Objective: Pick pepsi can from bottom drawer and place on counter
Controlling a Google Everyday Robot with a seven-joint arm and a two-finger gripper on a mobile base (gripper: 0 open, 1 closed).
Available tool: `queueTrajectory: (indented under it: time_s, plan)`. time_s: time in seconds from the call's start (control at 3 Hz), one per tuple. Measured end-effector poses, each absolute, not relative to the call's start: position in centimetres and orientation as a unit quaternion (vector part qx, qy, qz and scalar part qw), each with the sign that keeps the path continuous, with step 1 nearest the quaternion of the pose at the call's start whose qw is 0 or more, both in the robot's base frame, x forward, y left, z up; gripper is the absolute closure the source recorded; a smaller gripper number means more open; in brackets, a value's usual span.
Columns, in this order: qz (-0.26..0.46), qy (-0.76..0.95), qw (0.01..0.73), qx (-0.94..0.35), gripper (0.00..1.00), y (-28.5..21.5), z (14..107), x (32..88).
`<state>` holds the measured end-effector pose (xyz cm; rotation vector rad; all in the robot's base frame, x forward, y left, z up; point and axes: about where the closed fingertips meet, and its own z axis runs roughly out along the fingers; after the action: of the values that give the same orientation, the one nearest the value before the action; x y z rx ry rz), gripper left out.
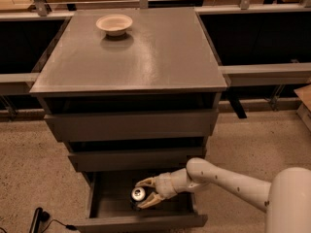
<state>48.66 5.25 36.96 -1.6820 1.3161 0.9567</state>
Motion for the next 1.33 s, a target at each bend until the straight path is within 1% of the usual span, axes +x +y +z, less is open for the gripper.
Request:
queueTrajectory:
  time_s: [0.33, 0.67, 1.0, 1.33]
  plan:
    - [0.375, 0.492, 0.358, -0.7, 1.0, 4.7, 43.6, 46.7]
    - [0.348, 0.485, 0.343, -0.725, 1.0, 3.2, 51.1, 46.6]
    - [0.315, 0.477, 0.348, -0.743, 1.0, 2.8, 54.5, 47.8]
    - [0.315, 0.477, 0.348, -0.743, 1.0, 2.9, 54.5, 47.8]
